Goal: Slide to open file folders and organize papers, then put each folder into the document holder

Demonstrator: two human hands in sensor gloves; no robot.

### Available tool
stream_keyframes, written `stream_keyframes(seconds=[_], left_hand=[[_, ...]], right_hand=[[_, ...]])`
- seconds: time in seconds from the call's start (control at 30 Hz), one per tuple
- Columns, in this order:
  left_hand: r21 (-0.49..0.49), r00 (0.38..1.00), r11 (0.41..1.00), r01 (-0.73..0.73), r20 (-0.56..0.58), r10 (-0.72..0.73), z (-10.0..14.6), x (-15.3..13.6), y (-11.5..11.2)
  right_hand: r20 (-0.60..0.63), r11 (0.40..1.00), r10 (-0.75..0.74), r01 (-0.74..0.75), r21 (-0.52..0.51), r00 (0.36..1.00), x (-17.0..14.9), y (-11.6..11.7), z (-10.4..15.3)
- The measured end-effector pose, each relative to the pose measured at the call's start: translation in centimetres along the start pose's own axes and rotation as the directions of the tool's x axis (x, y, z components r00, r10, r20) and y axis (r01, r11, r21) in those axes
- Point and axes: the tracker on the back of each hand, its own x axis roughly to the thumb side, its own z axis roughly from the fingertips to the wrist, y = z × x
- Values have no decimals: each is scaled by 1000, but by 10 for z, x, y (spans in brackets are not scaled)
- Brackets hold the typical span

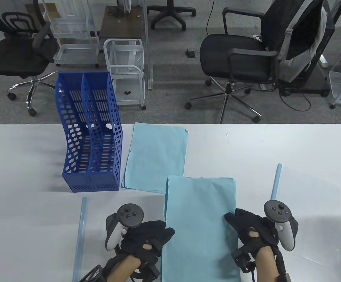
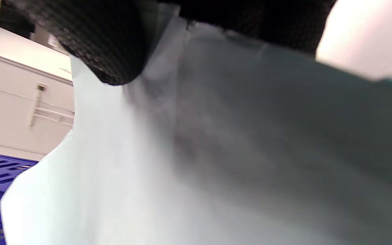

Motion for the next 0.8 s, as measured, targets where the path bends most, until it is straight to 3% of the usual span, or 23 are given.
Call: stream_keyframes(seconds=[0.3, 0.8], left_hand=[[-2, 980, 984, 180, -89, -179, -12, 5, -14], [-2, 959, 967, 253, -132, -251, -20, 11, -18]], right_hand=[[-78, 990, 130, -133, -37, 988, -4, 5, -7], [-128, 982, 165, -174, -68, 978, -10, 8, -16]])
